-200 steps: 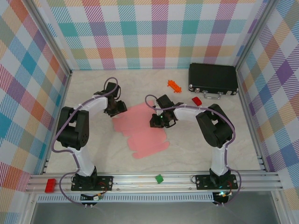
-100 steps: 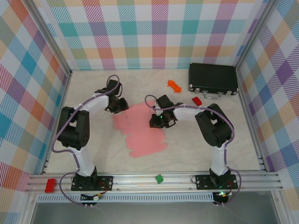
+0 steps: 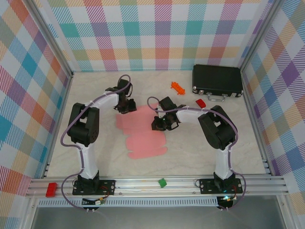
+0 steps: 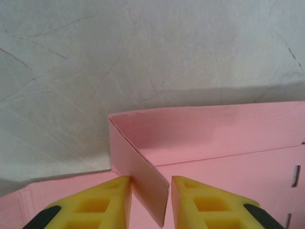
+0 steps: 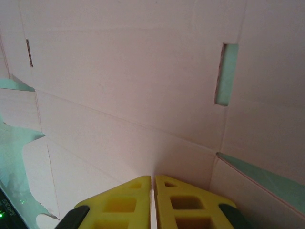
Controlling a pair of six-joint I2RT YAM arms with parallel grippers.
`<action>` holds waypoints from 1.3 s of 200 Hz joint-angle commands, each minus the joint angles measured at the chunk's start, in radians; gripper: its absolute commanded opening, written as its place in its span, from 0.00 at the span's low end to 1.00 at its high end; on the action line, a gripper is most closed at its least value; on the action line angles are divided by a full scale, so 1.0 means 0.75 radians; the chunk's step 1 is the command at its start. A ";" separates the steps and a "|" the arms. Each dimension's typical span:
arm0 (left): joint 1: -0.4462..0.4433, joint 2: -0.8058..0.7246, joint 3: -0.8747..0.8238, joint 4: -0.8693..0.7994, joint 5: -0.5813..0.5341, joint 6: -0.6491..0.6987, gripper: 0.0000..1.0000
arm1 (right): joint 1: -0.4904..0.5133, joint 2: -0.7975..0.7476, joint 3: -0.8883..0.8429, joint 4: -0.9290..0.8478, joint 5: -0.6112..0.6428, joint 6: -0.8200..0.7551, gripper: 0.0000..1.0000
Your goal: Fold the paper box
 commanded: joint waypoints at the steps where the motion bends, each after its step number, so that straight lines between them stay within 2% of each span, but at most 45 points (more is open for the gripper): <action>1: -0.014 -0.013 0.048 -0.064 -0.025 0.024 0.29 | 0.011 0.019 0.001 -0.026 0.040 0.026 0.13; 47: -0.015 -0.176 0.027 -0.111 -0.124 0.050 0.39 | 0.011 -0.014 -0.016 0.013 0.078 0.103 0.12; 74: -0.016 -0.326 -0.087 -0.141 -0.166 0.039 0.47 | 0.011 -0.009 -0.032 0.040 0.088 0.140 0.13; 121: -0.034 -0.594 -0.383 -0.160 -0.178 -0.040 0.47 | 0.010 0.000 -0.046 0.051 0.082 0.150 0.13; 158: -0.058 -0.708 -0.538 -0.057 -0.054 -0.089 0.46 | 0.010 -0.076 -0.044 0.046 0.108 0.138 0.15; 180: -0.083 -0.719 -0.589 0.038 -0.009 -0.143 0.38 | 0.010 -0.127 0.011 0.007 0.146 0.121 0.18; 217: -0.122 -0.656 -0.662 0.229 0.100 -0.207 0.13 | -0.029 -0.130 0.168 -0.083 0.180 0.071 0.25; 237: -0.136 -0.593 -0.674 0.256 0.103 -0.220 0.01 | -0.092 -0.064 0.284 -0.150 0.181 0.017 0.26; 260: -0.155 -0.535 -0.684 0.247 0.061 -0.206 0.00 | -0.158 0.056 0.472 -0.279 0.204 -0.060 0.29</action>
